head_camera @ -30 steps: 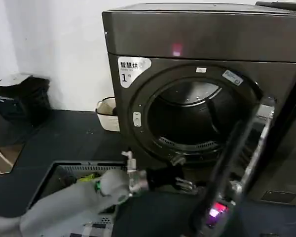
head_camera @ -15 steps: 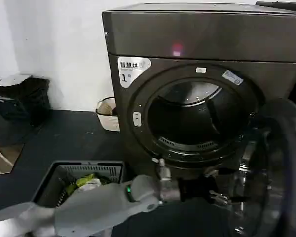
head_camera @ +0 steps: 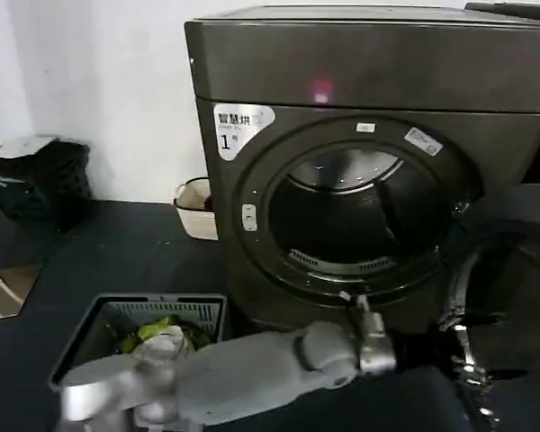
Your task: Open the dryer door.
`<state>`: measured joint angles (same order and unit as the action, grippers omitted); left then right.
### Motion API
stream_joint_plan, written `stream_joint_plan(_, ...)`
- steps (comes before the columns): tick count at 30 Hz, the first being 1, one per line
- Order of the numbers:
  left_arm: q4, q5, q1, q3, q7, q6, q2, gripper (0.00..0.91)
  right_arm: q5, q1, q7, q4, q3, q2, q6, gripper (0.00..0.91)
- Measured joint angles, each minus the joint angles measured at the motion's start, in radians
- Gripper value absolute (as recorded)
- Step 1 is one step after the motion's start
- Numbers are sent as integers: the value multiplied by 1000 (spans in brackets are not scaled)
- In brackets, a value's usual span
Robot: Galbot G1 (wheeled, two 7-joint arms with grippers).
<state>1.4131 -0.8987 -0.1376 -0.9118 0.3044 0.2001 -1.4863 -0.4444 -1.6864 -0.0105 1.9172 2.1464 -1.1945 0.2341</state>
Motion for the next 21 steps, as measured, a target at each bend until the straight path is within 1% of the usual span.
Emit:
stream_joint_plan(7, -100, 32, -7, 18, -28, 14, -116, 907, -5, -16, 5, -7, 32, -2, -4, 907)
stream_joint_plan(11, -147, 56, -13, 35, -55, 28, -123, 907, -6, -26, 6, -9, 51, -3, -17, 907)
stream_joint_plan(16, -158, 83, -19, 49, -74, 45, -123, 907, -6, -30, 7, -10, 71, -2, -24, 907)
stream_joint_plan(21, -157, 112, -25, 68, -99, 95, -123, 907, -6, -29, 7, -6, 75, -2, -28, 907)
